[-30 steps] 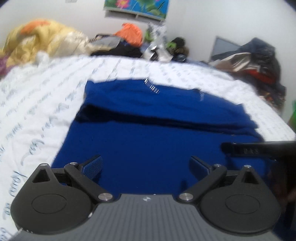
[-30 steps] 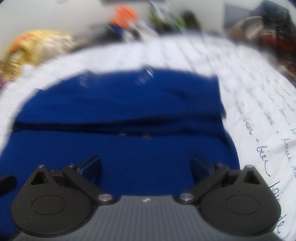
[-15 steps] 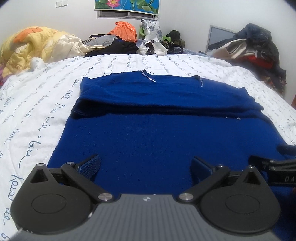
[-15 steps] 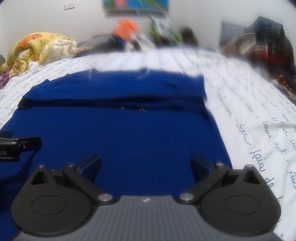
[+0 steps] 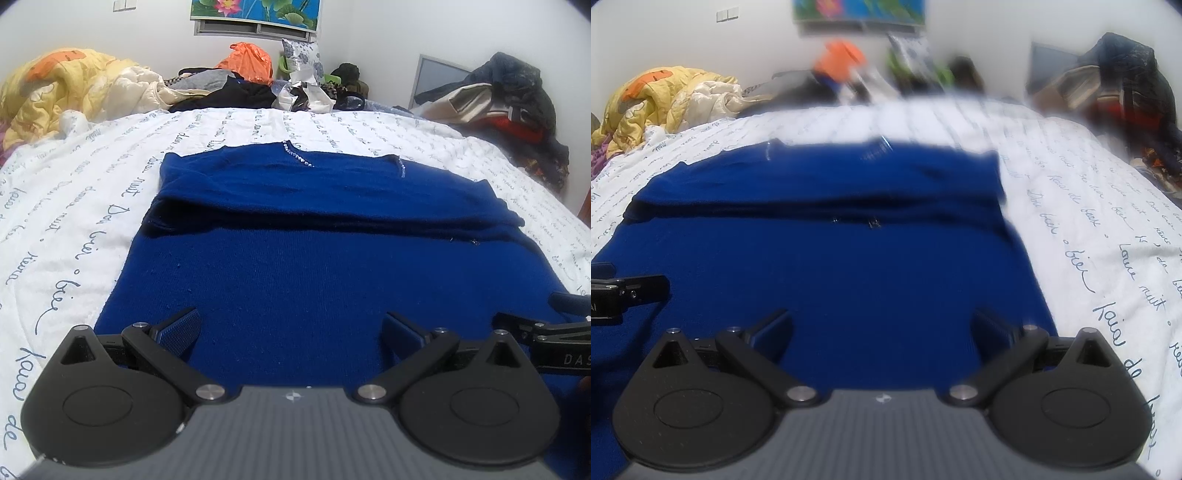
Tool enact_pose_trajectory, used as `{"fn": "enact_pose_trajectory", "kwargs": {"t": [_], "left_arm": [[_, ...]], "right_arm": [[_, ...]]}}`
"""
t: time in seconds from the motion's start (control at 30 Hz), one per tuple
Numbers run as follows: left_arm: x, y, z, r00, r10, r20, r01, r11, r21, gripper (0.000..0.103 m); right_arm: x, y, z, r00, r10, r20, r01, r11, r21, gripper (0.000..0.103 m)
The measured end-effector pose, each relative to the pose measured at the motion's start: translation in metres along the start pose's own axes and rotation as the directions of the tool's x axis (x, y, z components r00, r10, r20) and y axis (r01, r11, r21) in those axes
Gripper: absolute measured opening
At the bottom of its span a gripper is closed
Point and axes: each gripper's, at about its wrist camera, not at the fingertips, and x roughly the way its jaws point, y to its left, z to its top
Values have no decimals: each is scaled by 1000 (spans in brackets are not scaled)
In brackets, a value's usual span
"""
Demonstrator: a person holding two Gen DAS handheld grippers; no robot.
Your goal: Fold small clothes
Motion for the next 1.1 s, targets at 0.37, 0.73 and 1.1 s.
{"fn": "enact_pose_trajectory", "kwargs": {"t": [0.37, 0.73, 1.1], "left_arm": [[4, -6, -1, 999, 34, -15, -33, 999, 43, 103], [5, -9, -1, 998, 53, -18, -51, 997, 57, 103], [-22, -13, -19, 994, 95, -51, -93, 995, 39, 103]], "right_arm": [[1, 2, 1, 1000, 2, 0, -2, 1000, 1, 103], [1, 1, 1, 1000, 4, -1, -4, 1000, 0, 103], [0, 0, 1, 1000, 2, 0, -2, 1000, 1, 103]]}}
